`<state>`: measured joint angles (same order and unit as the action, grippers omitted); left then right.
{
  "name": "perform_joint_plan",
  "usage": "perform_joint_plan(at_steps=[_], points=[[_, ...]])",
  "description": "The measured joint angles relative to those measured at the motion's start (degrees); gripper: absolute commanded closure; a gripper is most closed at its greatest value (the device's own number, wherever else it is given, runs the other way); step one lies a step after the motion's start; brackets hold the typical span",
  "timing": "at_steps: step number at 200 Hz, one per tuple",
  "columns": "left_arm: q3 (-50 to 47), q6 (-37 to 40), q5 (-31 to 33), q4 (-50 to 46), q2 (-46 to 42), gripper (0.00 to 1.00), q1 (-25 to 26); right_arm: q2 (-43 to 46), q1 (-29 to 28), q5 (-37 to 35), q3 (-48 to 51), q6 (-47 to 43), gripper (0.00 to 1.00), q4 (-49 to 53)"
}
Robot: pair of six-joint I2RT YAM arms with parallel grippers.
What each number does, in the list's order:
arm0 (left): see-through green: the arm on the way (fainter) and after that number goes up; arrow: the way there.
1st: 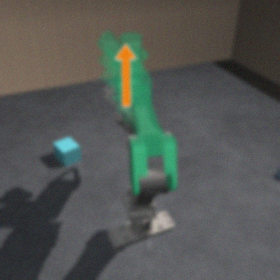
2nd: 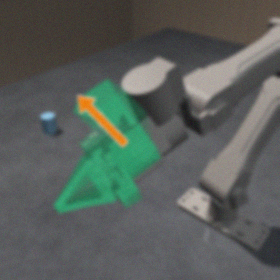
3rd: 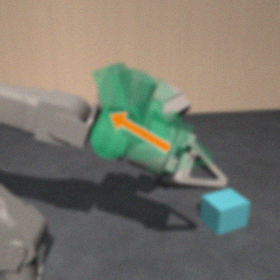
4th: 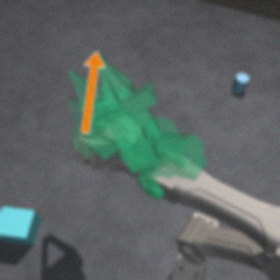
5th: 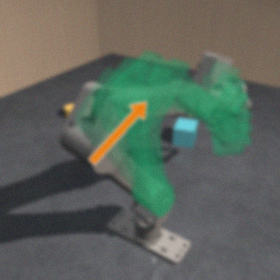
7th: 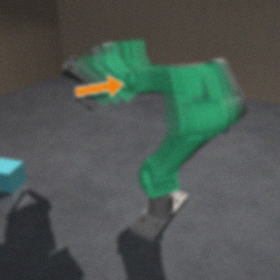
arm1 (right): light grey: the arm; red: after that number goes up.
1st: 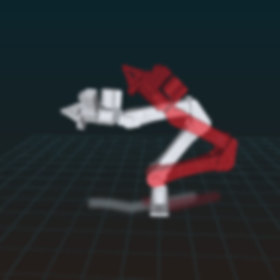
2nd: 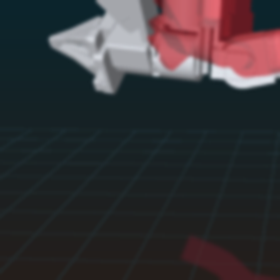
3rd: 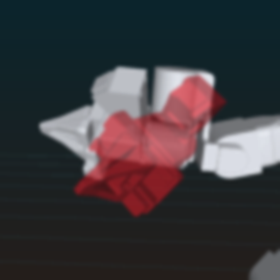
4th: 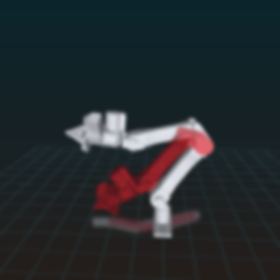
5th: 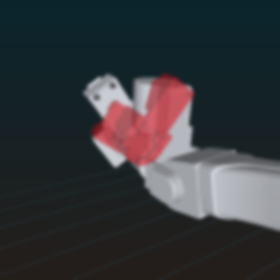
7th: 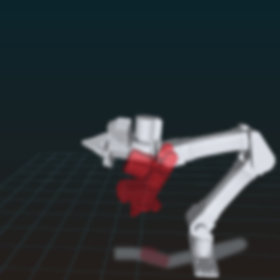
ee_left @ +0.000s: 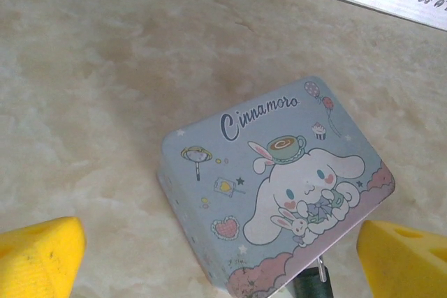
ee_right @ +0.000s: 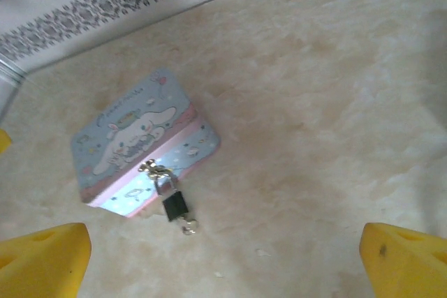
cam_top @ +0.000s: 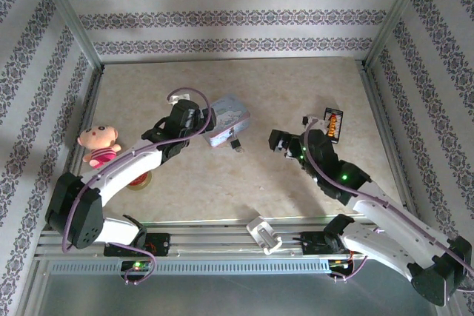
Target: Unlock a padlock with a key
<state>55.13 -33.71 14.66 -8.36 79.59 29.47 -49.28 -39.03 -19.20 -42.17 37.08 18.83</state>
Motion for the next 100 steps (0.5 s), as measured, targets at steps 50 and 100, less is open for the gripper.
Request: perform_joint_plan(at_steps=[50,100], points=[[4.9,3.0,-0.9,-2.6,6.0,0.01,-3.9,-14.6,-6.1,-6.8,-13.4,-8.3,0.02,6.7],[6.3,3.4,-3.7,-3.0,11.3,0.01,-5.6,-25.9,-6.1,-8.8,-18.0,-11.8,0.02,9.0]])
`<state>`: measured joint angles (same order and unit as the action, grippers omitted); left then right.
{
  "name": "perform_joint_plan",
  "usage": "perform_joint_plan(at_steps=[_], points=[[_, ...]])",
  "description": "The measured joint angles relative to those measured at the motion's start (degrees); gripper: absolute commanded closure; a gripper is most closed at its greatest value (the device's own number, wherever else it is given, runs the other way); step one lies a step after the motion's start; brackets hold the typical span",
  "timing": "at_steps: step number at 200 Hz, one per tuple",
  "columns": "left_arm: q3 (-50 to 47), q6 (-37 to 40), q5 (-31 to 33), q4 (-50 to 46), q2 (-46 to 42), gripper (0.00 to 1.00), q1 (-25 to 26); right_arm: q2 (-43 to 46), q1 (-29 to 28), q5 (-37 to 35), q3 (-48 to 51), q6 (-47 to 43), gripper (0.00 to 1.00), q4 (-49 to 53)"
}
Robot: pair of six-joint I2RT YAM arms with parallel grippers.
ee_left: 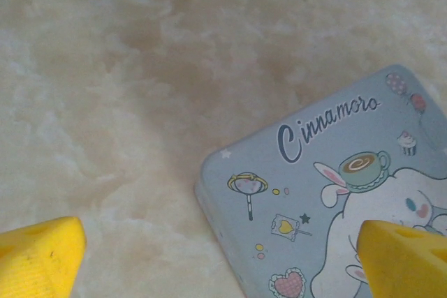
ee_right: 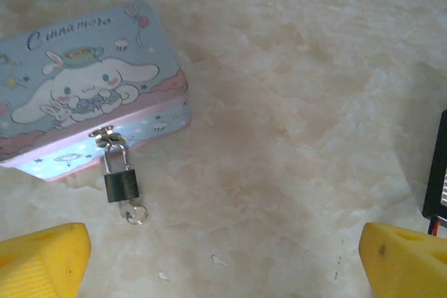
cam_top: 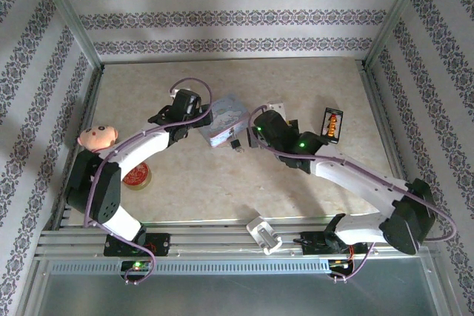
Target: Unlock a padlock with a key
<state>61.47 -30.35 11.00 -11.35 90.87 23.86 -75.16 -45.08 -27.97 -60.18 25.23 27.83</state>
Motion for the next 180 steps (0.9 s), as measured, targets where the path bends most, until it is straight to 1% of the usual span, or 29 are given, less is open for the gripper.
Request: perform_joint_plan(at_steps=[28,47,69,79,92,118,146,171,180], points=[[0.8,0.0,-1.1,0.0,2.9,0.01,-0.4,-2.6,3.3,3.4,-0.9,-0.1,0.02,-1.4],[1.4,0.1,-1.6,0.0,4.1,0.01,-0.5,-3.6,7.3,8.3,-0.7,0.3,0.02,-3.6],[2.1,0.1,-1.6,0.0,5.1,0.01,-0.8,-4.2,11.5,13.7,1.2,0.5,0.03,-8.8],[2.3,0.1,-1.6,0.0,5.5,0.01,-0.8,-4.8,12.6,15.3,2.0,0.6,0.07,-9.9],[2.5,0.1,-1.6,-0.1,5.9,0.01,-0.8,-6.3,13.1,17.3,2.3,0.9,0.17,-11.0],[2.6,0.1,-1.6,-0.3,6.8,0.01,-0.9,-9.7,13.1,20.7,2.3,0.9,0.28,-12.9],[3.3,0.0,-1.5,-0.9,7.9,0.01,-1.0,-13.5,13.1,23.5,2.2,0.5,0.35,-14.1],[3.6,-0.1,-1.4,-1.5,8.5,0.01,-1.1,-16.2,13.1,26.1,2.2,0.0,0.45,-14.9],[3.6,-0.1,-1.3,-1.7,8.6,0.01,-1.1,-17.1,13.1,27.2,2.2,0.0,0.47,-15.3]])
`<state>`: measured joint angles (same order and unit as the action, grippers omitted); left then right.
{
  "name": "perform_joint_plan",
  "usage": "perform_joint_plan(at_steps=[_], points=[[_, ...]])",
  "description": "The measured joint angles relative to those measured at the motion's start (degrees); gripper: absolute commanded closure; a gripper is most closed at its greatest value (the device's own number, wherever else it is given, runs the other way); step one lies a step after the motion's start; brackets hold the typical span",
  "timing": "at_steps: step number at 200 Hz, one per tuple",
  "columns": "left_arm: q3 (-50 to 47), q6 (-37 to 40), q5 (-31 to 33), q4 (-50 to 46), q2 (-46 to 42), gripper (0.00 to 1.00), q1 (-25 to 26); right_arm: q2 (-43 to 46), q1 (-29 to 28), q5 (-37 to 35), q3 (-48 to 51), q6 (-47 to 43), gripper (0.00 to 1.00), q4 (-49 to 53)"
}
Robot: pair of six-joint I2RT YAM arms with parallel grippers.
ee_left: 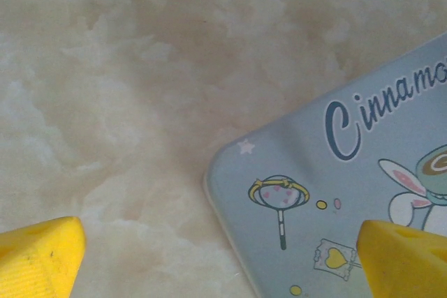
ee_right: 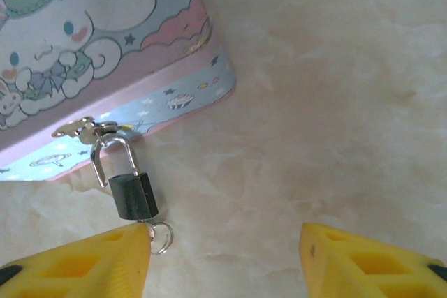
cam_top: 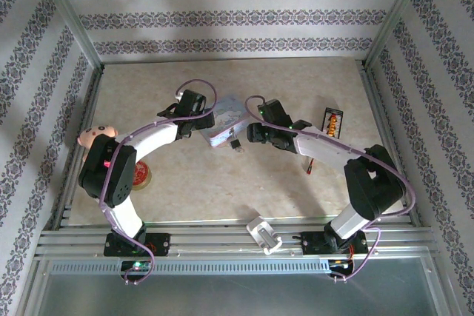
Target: Unlock a padlock with a key
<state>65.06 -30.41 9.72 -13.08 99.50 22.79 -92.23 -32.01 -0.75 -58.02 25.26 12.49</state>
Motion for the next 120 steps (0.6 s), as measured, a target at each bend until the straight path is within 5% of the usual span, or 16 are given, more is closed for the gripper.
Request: perform_joint_plan(at_steps=[120], points=[[-0.4,-0.4,0.9,-0.7,0.1,0.01,0.0,-12.8,0.0,11.9,-4.0,0.5,0.69,-8.2]])
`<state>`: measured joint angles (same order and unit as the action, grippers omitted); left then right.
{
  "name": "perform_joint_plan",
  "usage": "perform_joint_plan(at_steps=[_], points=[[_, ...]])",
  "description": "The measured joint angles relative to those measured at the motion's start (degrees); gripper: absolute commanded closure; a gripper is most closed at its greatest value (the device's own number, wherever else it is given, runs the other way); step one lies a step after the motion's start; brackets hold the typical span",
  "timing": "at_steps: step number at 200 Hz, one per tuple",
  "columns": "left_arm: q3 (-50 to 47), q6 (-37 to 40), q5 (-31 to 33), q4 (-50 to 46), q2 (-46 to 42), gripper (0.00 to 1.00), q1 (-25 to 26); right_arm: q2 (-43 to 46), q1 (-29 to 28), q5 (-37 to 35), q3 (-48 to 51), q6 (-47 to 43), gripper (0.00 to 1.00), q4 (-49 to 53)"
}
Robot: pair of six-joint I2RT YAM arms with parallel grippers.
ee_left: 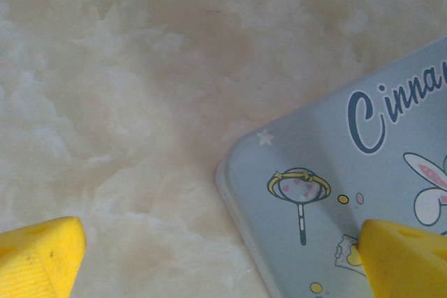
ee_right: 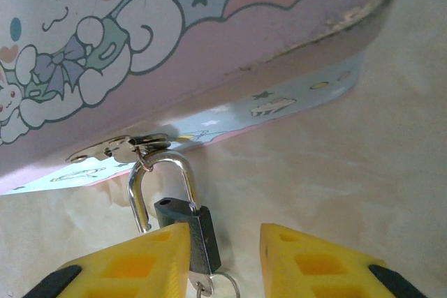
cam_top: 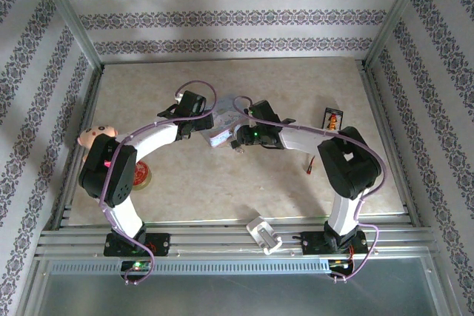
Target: Unlock a padlock with a key
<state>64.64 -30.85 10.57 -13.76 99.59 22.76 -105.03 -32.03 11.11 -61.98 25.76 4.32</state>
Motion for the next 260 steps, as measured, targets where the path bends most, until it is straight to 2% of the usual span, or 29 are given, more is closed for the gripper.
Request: perform_joint_plan(at_steps=[91,189,220,260], points=[[0.0,-1.1,-1.2,0.0,0.0,0.01,0.0,-3.1,0.0,4.9,-0.2,2.0,0.7,-4.3],[0.0,-1.1,-1.6,0.0,0.0,0.01,0.0,-5.4,0.0,6.4,-0.2,4.0,0.72,-7.4],[0.0,-1.1,-1.6,0.0,0.0,0.01,0.0,-6.3,0.0,7.6,0.1,6.0,0.65,-10.0],[0.0,-1.1,-1.6,0.0,0.0,0.01,0.0,-6.6,0.0,8.5,2.6,8.8,0.64,-15.0]])
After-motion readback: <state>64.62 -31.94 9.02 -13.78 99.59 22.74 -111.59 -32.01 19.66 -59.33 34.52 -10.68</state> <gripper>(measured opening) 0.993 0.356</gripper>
